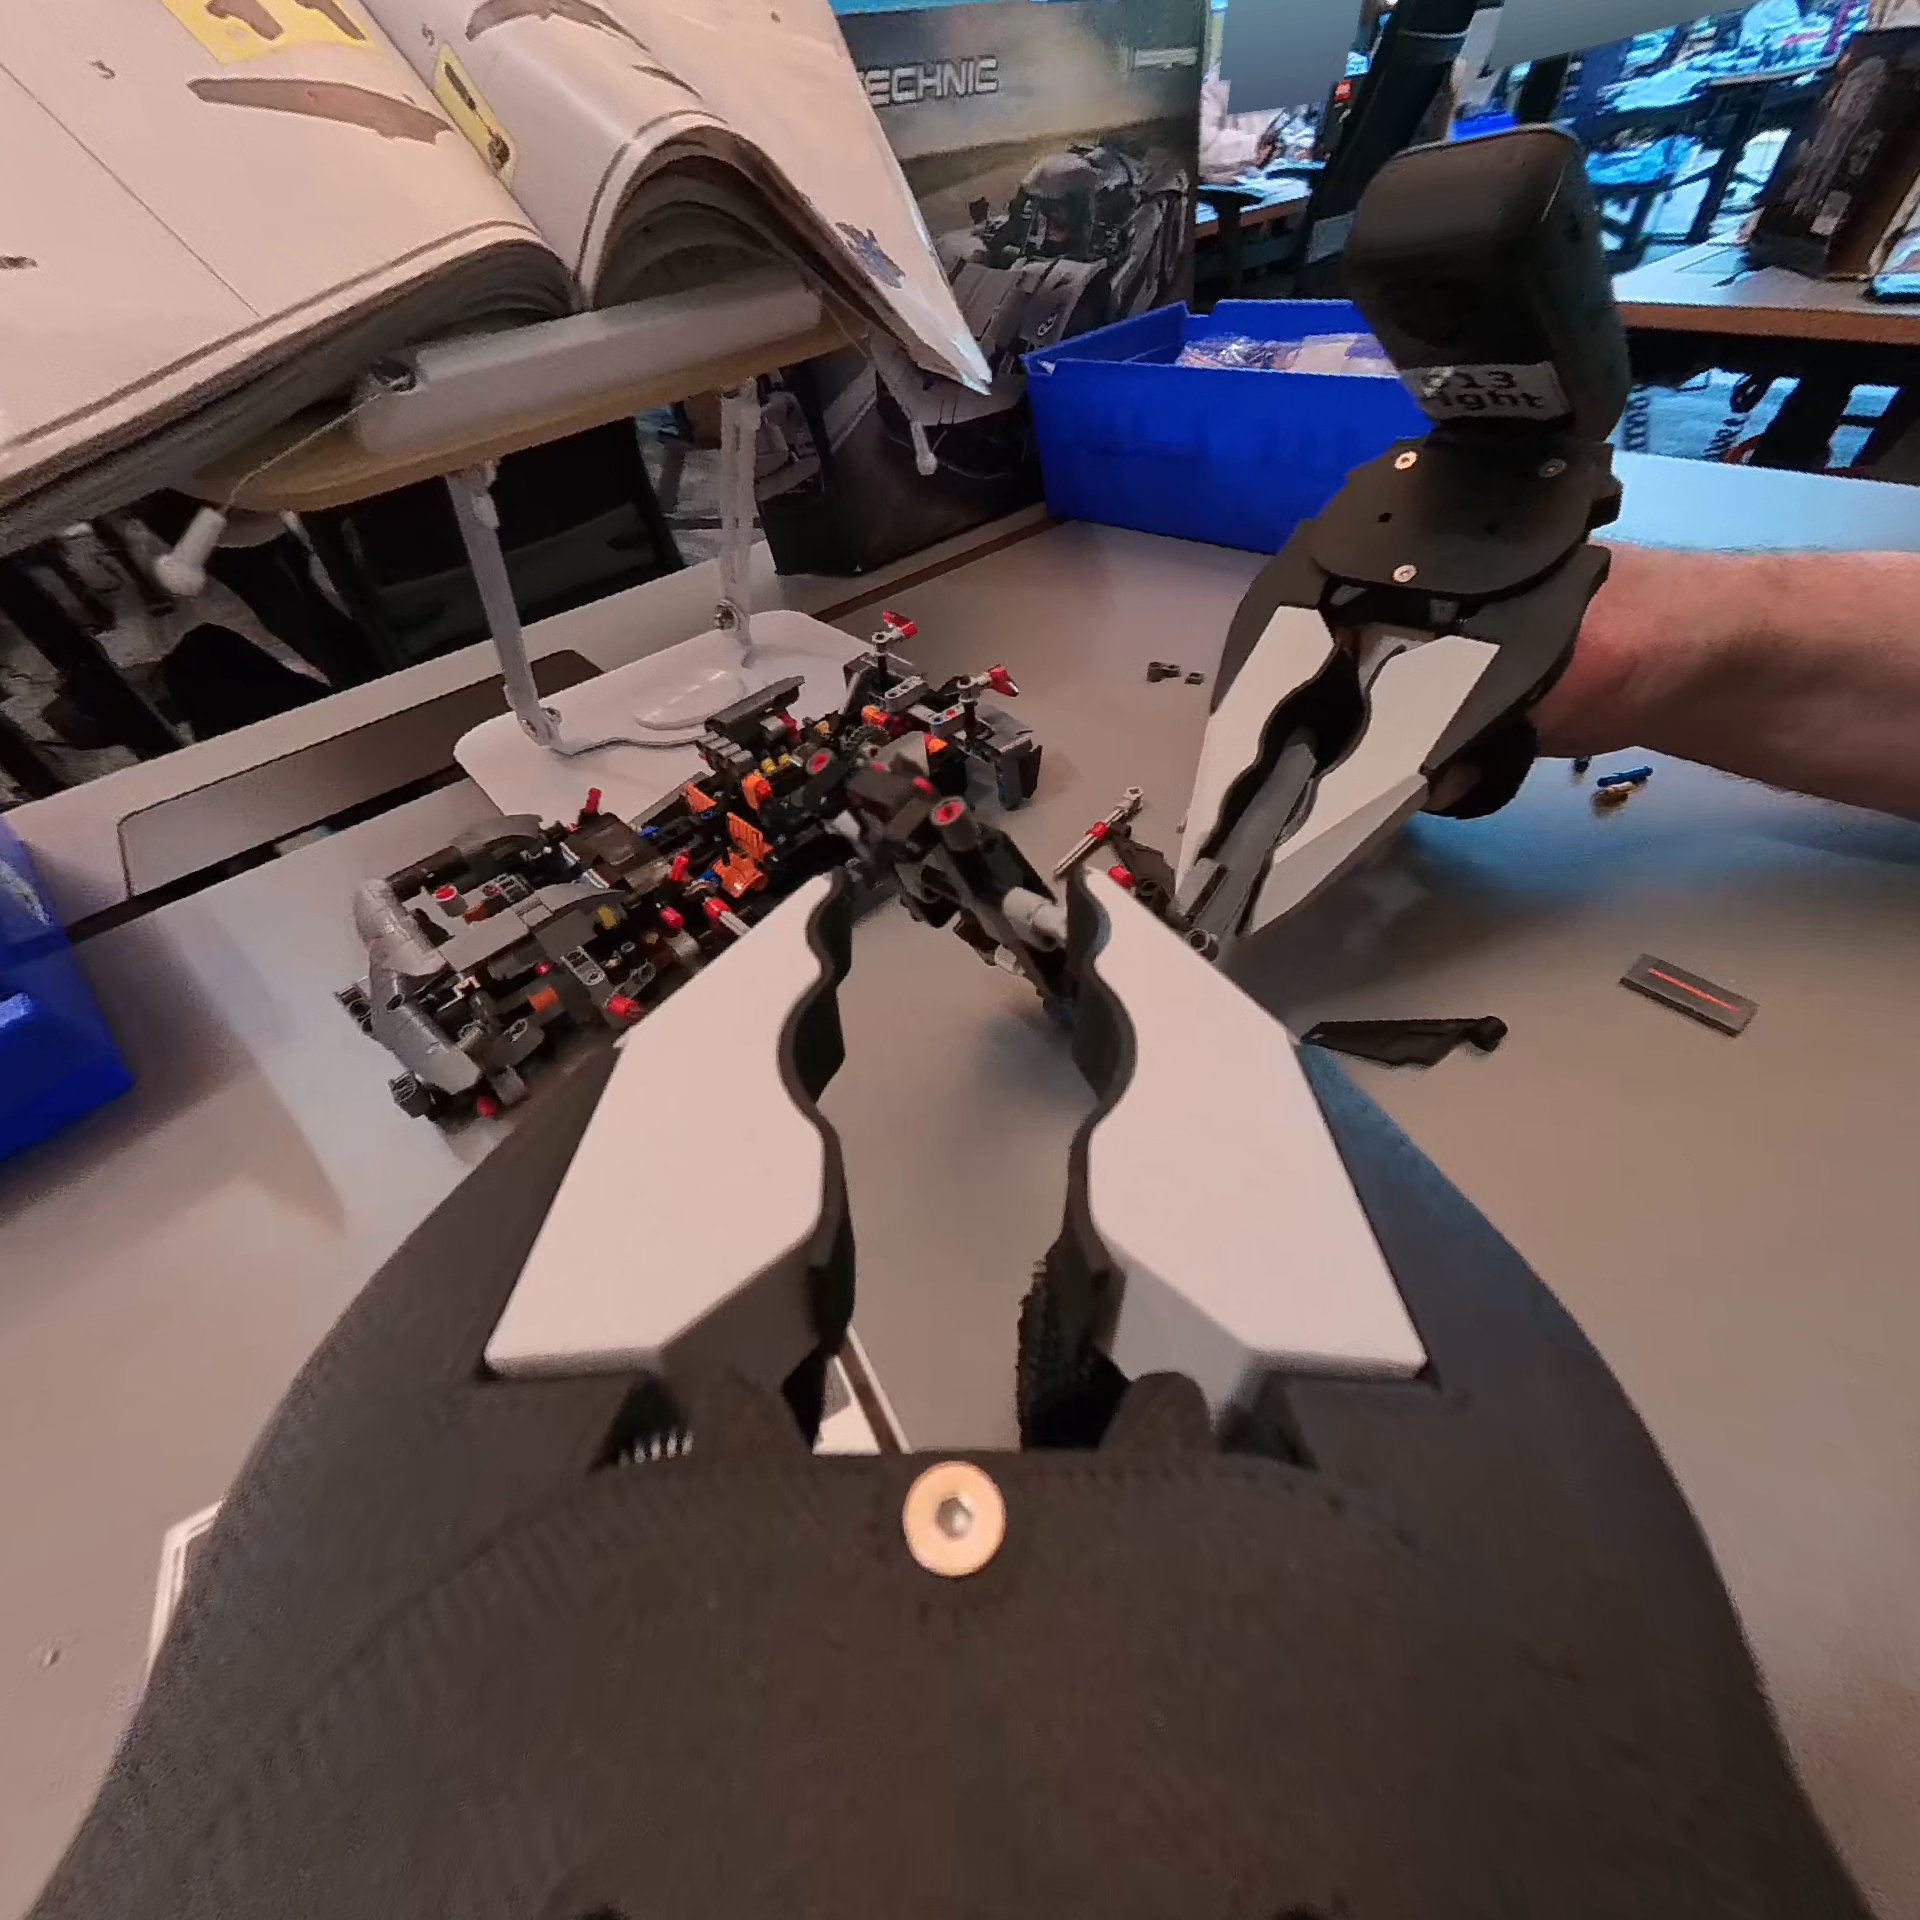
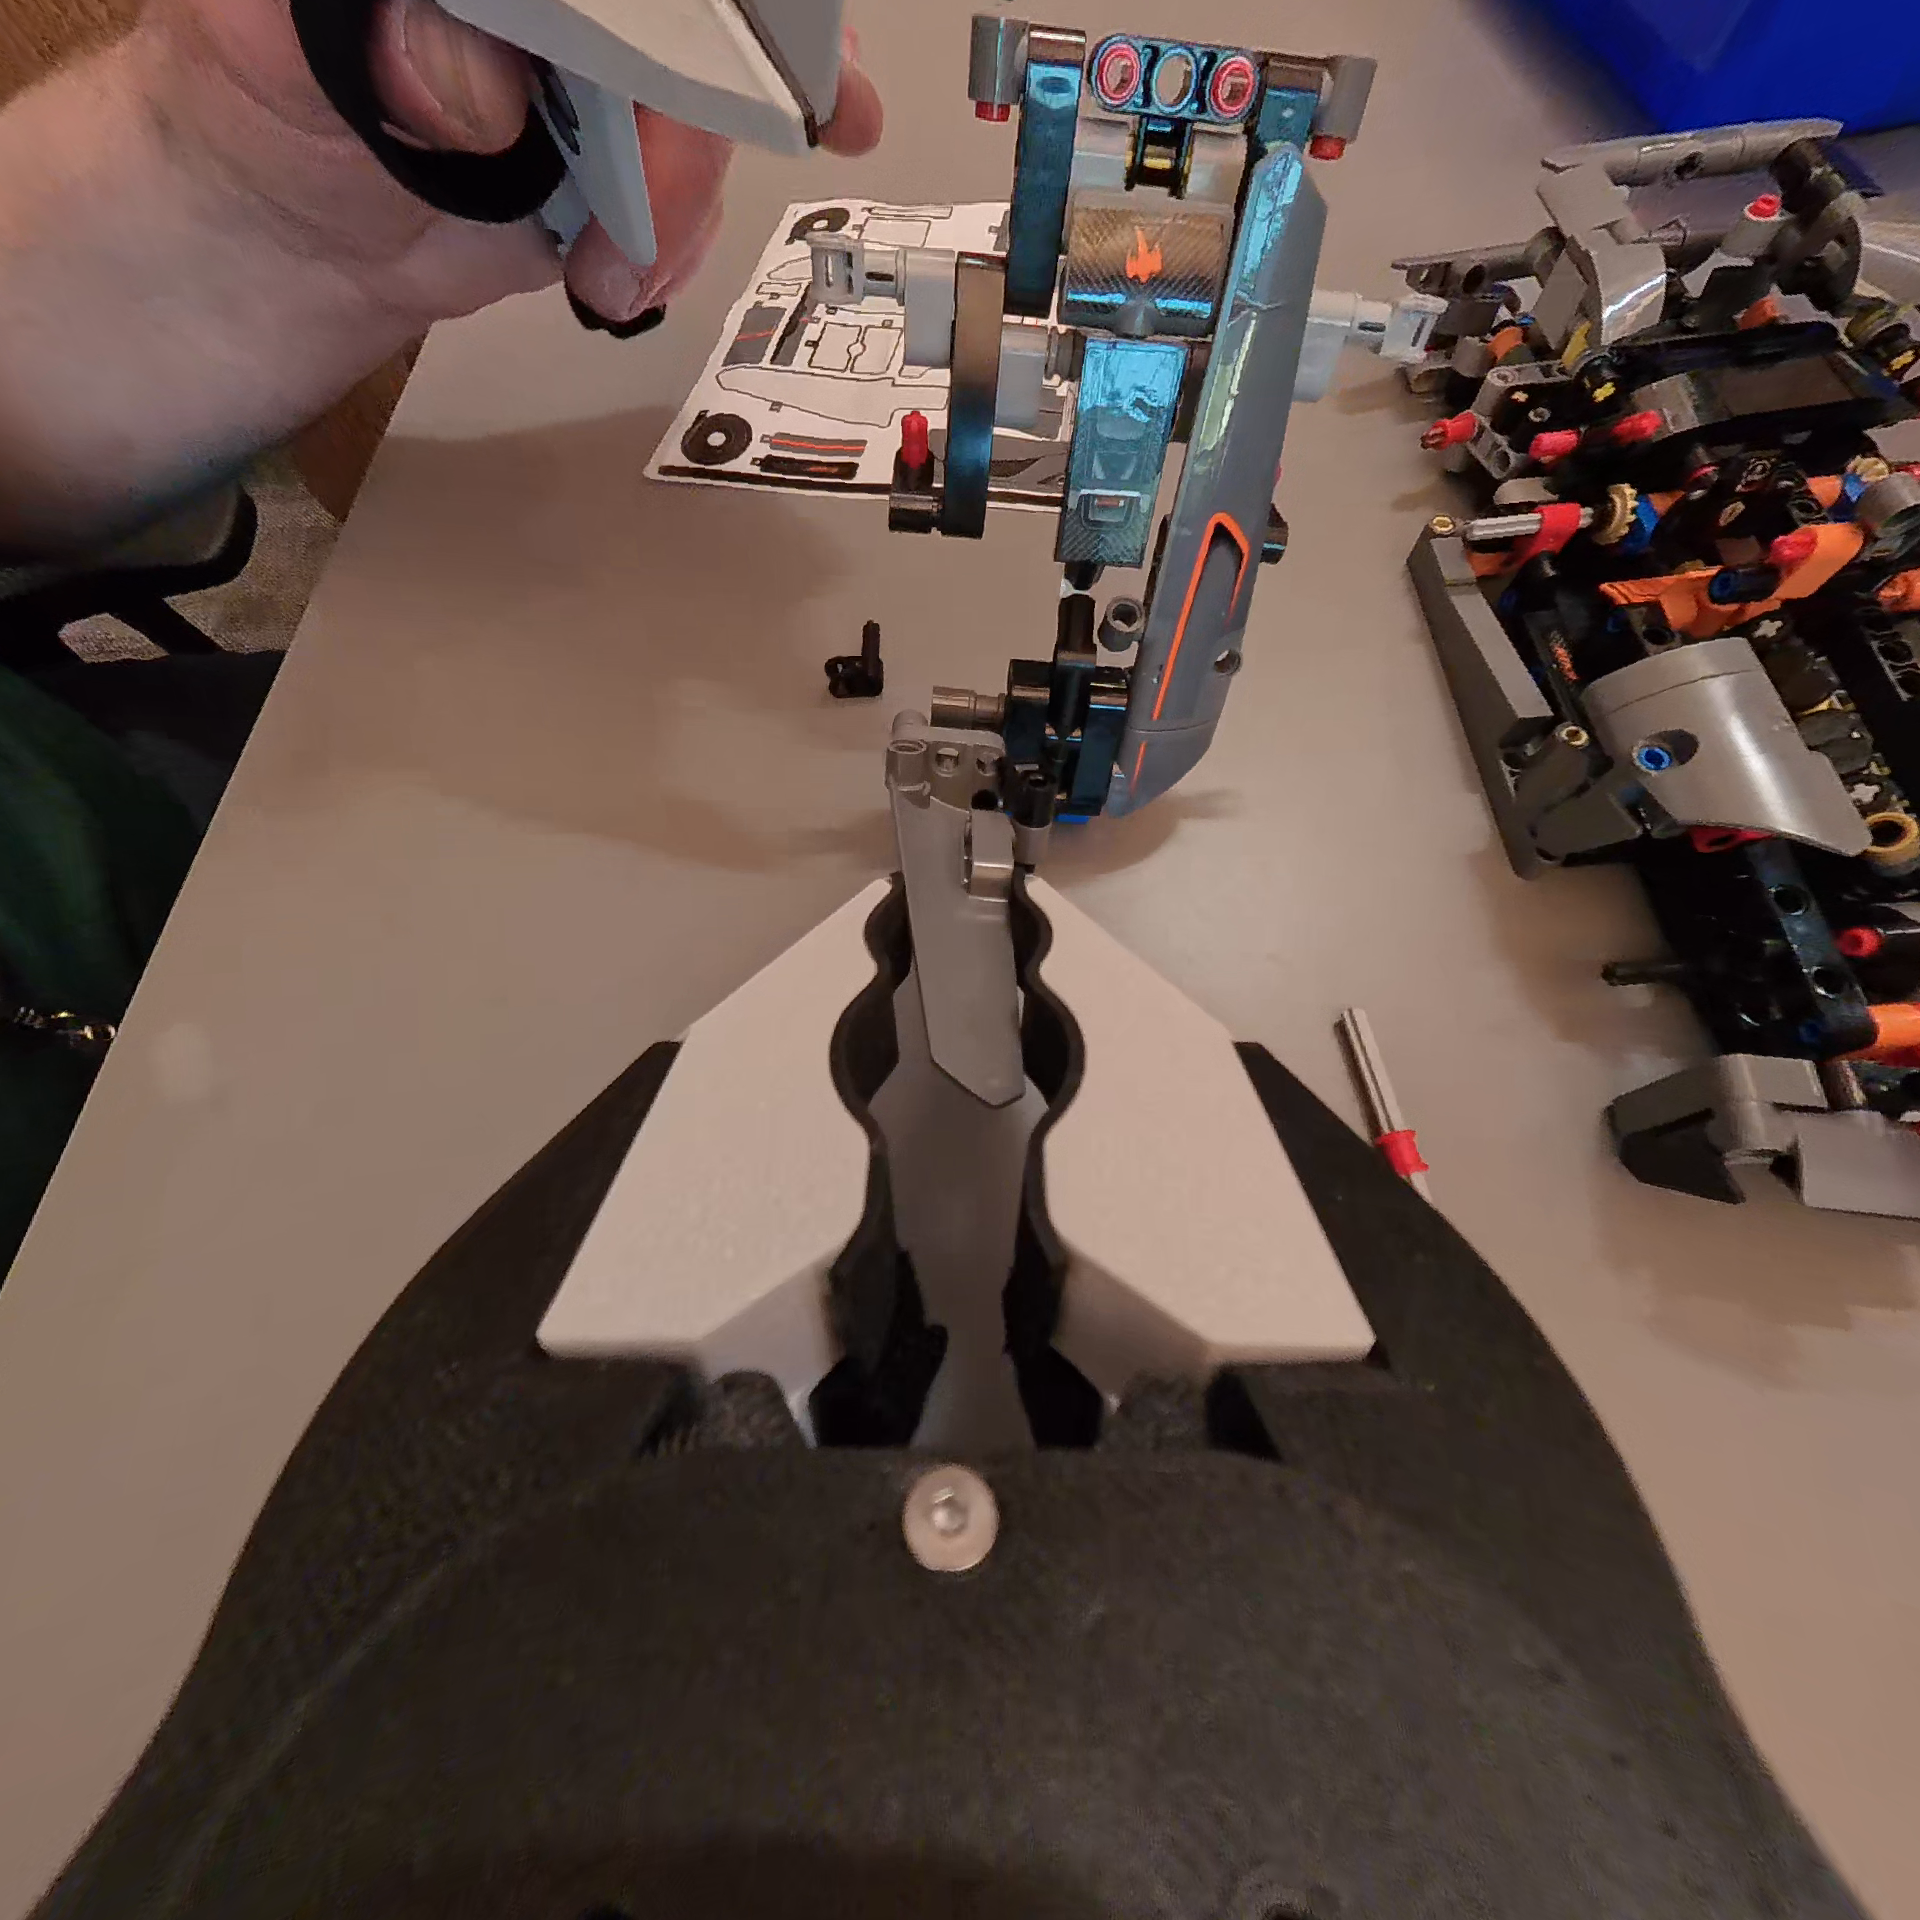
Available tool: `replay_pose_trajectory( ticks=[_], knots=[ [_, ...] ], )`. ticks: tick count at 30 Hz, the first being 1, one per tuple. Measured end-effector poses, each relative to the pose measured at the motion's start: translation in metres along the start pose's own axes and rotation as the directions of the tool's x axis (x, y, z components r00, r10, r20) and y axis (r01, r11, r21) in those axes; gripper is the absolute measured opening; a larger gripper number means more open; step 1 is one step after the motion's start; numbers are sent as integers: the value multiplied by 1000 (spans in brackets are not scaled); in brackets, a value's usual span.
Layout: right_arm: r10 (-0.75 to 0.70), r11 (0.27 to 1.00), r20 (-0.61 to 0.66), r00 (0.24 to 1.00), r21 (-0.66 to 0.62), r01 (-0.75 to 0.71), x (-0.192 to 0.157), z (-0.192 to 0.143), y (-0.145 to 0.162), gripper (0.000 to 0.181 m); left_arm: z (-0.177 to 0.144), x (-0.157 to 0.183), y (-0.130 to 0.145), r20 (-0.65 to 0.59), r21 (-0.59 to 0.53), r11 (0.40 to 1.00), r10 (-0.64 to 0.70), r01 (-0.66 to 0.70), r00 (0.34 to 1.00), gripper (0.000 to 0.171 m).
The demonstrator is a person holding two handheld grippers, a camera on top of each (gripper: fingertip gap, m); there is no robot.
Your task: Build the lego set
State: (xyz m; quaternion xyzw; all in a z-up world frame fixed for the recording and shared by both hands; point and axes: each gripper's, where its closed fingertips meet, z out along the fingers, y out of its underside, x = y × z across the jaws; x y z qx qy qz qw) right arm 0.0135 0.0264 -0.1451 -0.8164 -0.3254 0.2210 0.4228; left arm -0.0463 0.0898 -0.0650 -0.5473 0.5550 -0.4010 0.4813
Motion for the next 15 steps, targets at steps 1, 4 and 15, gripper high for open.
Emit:
replay_pose_trajectory(
  ticks=[1, 4, 15],
  knots=[
    [0, 1000, 2, 1000, 1, 0, 0, 0, 0, 16, 0, -2, 2, -18, -9, 1000, -5, 5, 1000, 41],
    [-6, 1000, -4, 1000, -1, 6, -1, 0, 0, 16, 7, -3, 14, -90, -66, 996, -65, 59, 994, 50],
    [-29, 999, -23, 999, -15, 28, -5, 0, -2, 16, 21, -2, -7, -181, -29, 955, -295, 295, 938, 43]
  ],
)
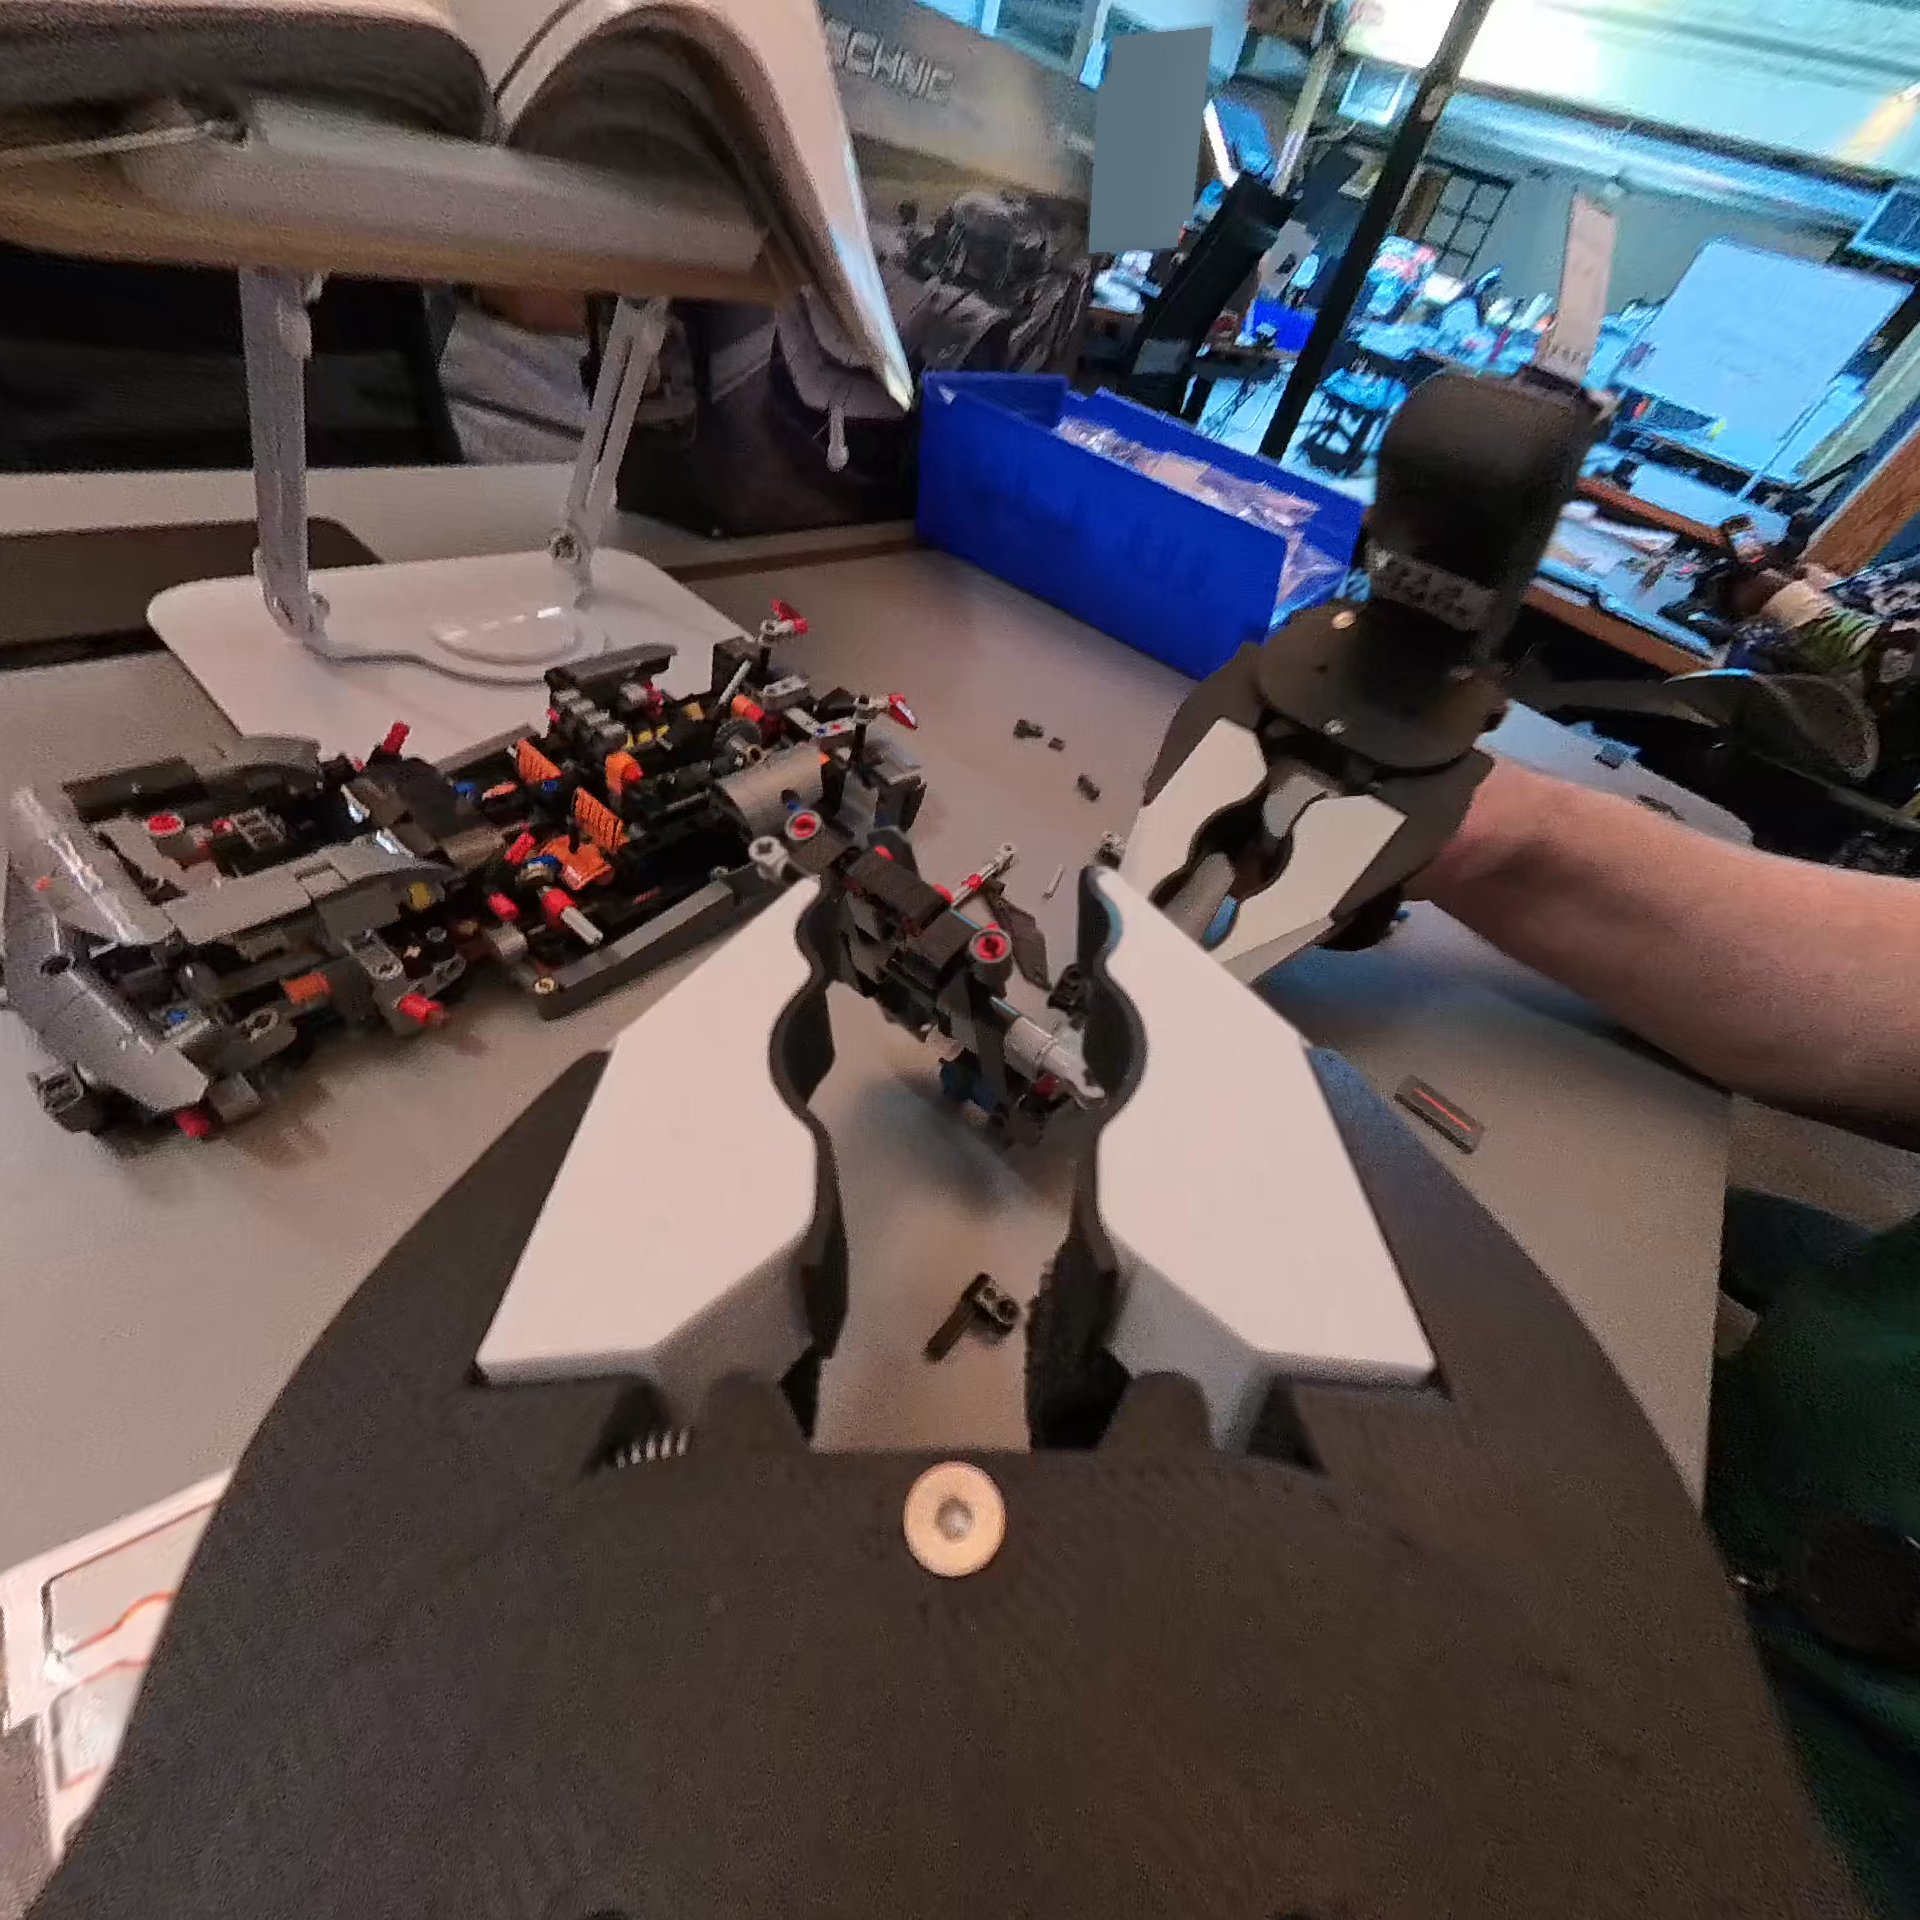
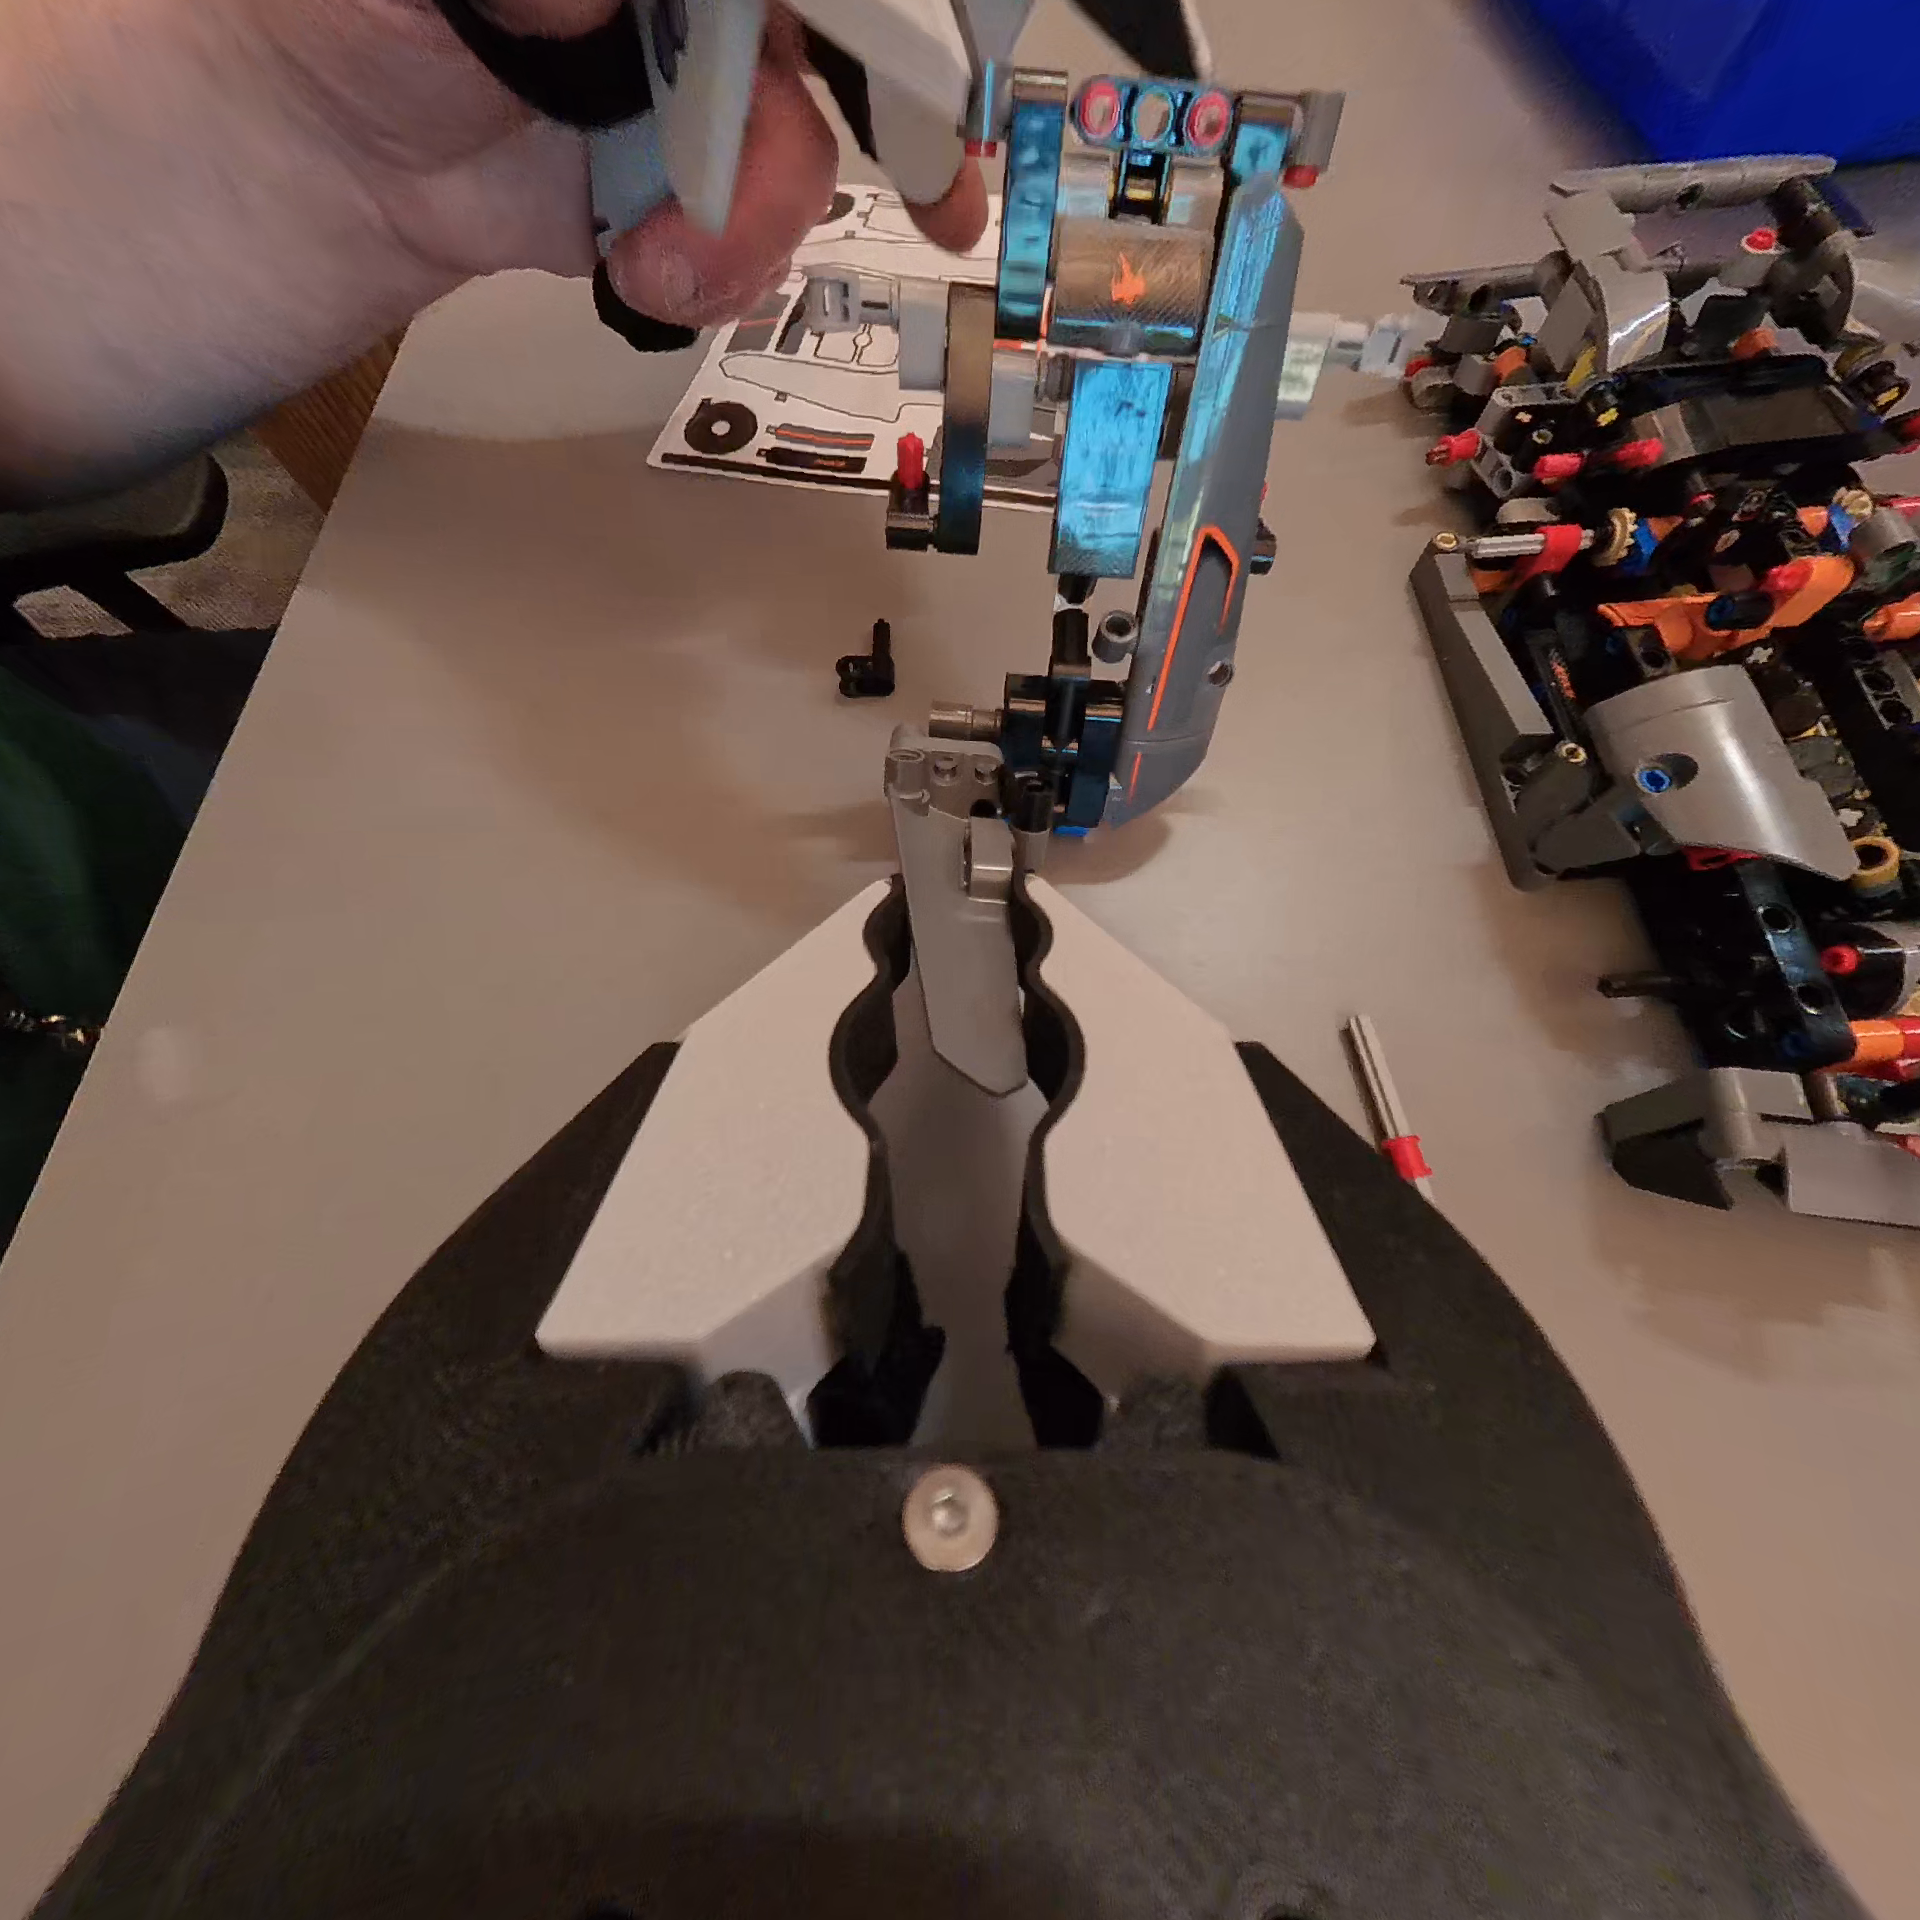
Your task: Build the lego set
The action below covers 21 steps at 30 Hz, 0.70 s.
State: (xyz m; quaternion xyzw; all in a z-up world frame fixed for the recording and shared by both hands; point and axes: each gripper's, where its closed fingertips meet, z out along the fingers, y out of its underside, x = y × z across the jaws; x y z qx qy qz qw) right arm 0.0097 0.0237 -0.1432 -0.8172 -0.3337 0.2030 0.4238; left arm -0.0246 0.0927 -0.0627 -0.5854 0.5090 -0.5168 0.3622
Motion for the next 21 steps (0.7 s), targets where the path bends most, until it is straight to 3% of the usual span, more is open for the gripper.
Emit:
replay_pose_trajectory(
  ticks=[3, 7, 12, 17, 21],
  knots=[
    [3, 1000, -15, 1000, -3, -3, 0, 1, -3, 16, 9, -4, 14, 50, -80, 997, 6, -2, 999, 35],
    [-4, 1000, -27, 1000, -13, 3, -3, 1, -4, 16, 12, -8, 18, 91, -84, 996, -7, 15, 996, 21],
    [7, 1000, -2, 1000, 2, -7, -9, -14, -9, 40, 14, -7, 17, 72, -76, 997, -10, 15, 997, 19],
    [-30, 994, -45, 999, 105, 34, 7, -42, -51, 36, 17, 1, 8, 6, -57, 998, 20, -19, 1000, 18],
    [-139, 981, -63, 988, 124, 146, 23, -34, -71, 39, 21, 9, 2, -65, -58, 997, 40, -44, 997, 18]
  ],
)
